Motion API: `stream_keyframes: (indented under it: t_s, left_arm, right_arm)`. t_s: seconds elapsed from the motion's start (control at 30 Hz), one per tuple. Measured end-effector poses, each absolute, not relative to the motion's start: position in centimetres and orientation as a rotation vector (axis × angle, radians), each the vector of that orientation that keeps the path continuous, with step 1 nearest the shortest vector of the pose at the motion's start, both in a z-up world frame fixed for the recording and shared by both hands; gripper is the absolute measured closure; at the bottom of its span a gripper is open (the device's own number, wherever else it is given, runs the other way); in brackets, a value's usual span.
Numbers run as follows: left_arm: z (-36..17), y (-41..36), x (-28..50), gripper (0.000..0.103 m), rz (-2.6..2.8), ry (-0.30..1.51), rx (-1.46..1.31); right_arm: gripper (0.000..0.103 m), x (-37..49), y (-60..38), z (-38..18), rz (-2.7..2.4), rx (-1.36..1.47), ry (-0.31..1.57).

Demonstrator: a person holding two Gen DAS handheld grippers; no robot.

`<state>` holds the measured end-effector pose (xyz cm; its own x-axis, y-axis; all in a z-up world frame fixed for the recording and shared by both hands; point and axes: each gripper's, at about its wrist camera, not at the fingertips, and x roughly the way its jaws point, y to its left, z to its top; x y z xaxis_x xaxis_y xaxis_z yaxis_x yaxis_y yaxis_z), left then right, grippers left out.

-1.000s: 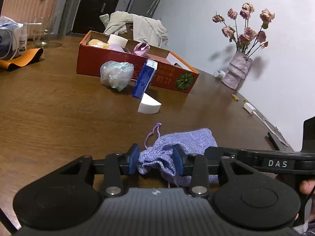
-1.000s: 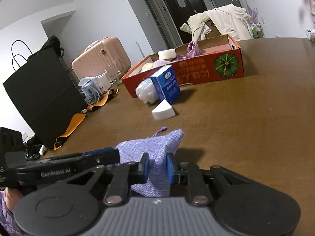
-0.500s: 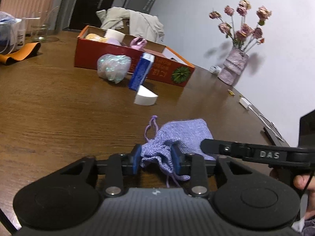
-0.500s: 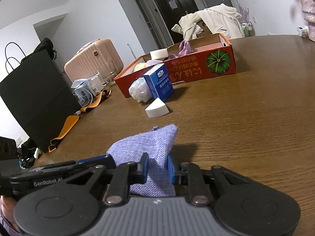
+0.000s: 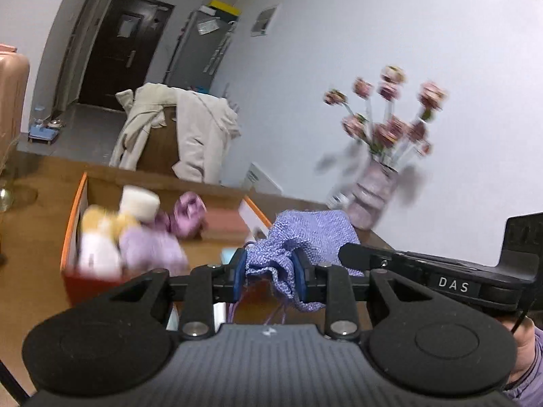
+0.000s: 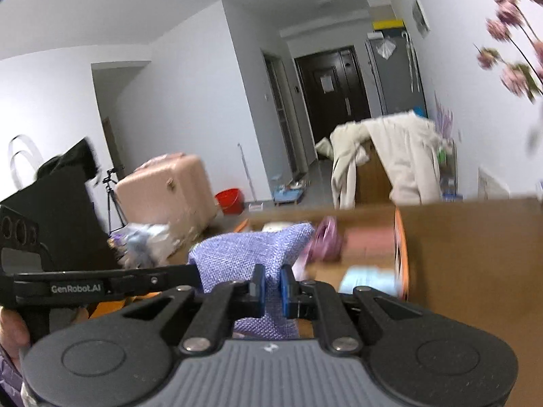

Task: Organize soft objects
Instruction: 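Lift the lavender pouch with both tools and carry it over the box, then open both tools to drop the pouch in the box and withdraw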

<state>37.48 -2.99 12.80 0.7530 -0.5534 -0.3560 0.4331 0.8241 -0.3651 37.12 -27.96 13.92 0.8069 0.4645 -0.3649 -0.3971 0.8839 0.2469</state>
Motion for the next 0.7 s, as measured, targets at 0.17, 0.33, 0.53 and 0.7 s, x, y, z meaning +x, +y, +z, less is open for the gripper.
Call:
stream_keyframes:
  t_s: [0.17,0.33,0.53,0.7]
  left_arm:
    - [11.9,-4.0,46.2,0.074,-0.491,0.563,-0.278]
    - [8.5,-4.7,51.3,0.074,-0.431,0.66,-0.243]
    - [4.5,-5.5,53.2,0.069,-0.48,0.787,-0.188]
    - [3.5,-5.6,53.5,0.055,-0.487,0.805,-0.156]
  right_arm:
    - [0.094,48.6,-27.1,14.3,0.436,0.077,0.536]
    - [0.094,55.8,-25.5,9.9,0.416,0.07,0.682]
    - [0.09,59.4,-23.8,4.4,0.399,0.076,0.818]
    - [0.083,58.8,-22.5,3.3,0.439,0.052,0.838]
